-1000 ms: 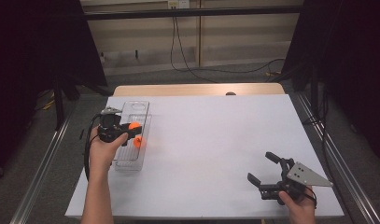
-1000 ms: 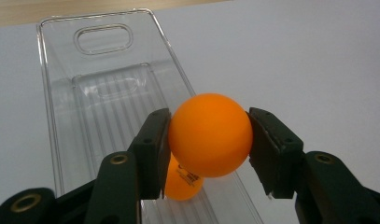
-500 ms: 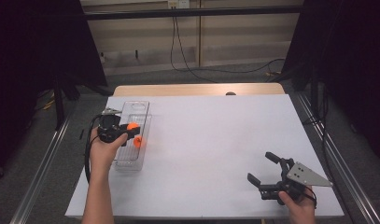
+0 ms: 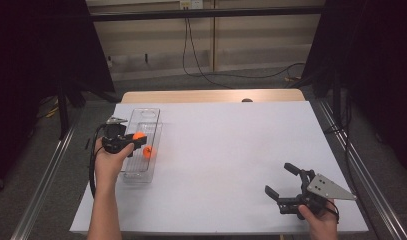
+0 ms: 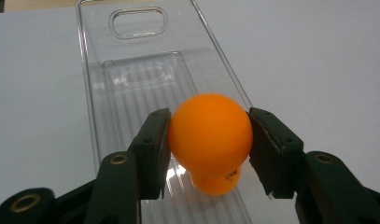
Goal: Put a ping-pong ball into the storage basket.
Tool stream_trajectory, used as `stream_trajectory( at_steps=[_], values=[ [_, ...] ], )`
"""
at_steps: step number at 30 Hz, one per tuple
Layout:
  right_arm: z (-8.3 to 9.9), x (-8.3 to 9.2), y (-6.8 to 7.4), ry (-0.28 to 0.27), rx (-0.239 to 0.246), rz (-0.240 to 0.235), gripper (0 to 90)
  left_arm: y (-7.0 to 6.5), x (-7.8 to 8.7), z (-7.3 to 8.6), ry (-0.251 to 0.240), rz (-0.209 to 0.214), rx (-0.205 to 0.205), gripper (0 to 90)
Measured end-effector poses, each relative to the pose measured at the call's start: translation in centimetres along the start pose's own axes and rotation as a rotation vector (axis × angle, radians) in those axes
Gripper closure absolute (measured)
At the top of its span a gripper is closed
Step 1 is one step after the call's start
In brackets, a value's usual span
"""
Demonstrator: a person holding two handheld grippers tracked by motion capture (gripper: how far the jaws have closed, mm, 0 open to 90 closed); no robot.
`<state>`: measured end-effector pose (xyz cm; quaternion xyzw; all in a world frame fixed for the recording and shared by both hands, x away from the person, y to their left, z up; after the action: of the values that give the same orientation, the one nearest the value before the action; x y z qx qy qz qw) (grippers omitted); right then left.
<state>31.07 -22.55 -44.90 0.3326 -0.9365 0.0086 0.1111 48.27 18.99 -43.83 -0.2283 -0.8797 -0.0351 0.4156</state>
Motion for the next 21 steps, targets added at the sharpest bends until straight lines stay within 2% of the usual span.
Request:
stream_trajectory(
  at_steps=[12, 15, 17, 21],
  values=[
    [-0.01, 0.03, -0.05, -0.001, 0.000, 0.002, 1.6, 0.25, -0.49, 0.26, 0.016, -0.025, -0.002, 50.4],
    [0.00, 0.02, -0.02, 0.000, 0.000, 0.000, 1.6, 0.51, -0.49, 0.26, 0.018, -0.049, -0.009, 50.4],
    [-0.01, 0.02, -0.01, -0.001, 0.000, 0.000, 1.6, 0.51, -0.49, 0.22, 0.014, -0.041, -0.005, 50.4],
    [-0.03, 0.02, -0.03, -0.003, -0.002, 0.001, 1.6, 0.71, -0.53, 0.26, 0.015, -0.052, -0.007, 50.4]
  ],
)
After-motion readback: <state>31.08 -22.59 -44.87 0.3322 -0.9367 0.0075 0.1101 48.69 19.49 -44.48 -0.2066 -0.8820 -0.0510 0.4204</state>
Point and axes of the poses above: each handheld gripper's, and its own axes: x roughly backward along the jaws, z roughly out of its underside, y roughly to its left, the point moved 9 cm from there along -x, roughly forward along the jaws, and after that the axes turned 5 degrees about y, right-handed, at the moved point
